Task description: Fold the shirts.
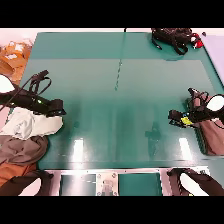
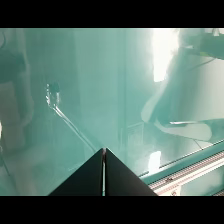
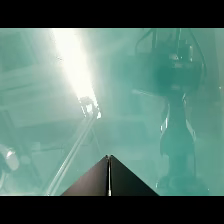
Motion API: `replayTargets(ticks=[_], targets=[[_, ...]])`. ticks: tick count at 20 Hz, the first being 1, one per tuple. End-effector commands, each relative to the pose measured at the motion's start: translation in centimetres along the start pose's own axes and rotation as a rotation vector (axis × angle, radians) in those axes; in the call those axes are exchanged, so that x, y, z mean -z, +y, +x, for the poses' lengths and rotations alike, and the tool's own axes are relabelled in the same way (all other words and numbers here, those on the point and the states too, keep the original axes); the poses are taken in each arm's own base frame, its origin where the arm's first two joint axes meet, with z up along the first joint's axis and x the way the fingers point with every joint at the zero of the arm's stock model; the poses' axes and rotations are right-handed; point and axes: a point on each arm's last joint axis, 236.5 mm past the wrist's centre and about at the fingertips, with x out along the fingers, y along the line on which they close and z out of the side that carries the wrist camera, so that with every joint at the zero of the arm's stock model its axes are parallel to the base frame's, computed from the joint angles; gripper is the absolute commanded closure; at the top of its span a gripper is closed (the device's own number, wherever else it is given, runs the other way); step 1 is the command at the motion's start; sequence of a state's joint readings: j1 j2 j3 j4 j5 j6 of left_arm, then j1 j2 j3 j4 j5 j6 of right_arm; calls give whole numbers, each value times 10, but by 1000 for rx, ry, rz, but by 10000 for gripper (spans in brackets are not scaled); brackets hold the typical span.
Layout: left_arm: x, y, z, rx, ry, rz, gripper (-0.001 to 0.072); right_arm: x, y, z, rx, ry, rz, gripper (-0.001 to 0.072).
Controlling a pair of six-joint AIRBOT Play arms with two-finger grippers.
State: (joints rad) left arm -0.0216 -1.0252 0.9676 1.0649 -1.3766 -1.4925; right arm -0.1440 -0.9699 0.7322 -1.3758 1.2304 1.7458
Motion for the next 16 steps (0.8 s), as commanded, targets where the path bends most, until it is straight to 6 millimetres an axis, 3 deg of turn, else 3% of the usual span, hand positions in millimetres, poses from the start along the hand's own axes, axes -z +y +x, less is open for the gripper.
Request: replayTargets(ticks=[1,14,16], targets=[[0,0,0,0,-1,1,684,0,0,0,0,0,-1,694],[-1,0,0,0,-4,1,684,0,0,0,-1,-1,-1,694],[-21,2,-1,-7,-88,1,684,0,0,0,-1,-2,-1,693]])
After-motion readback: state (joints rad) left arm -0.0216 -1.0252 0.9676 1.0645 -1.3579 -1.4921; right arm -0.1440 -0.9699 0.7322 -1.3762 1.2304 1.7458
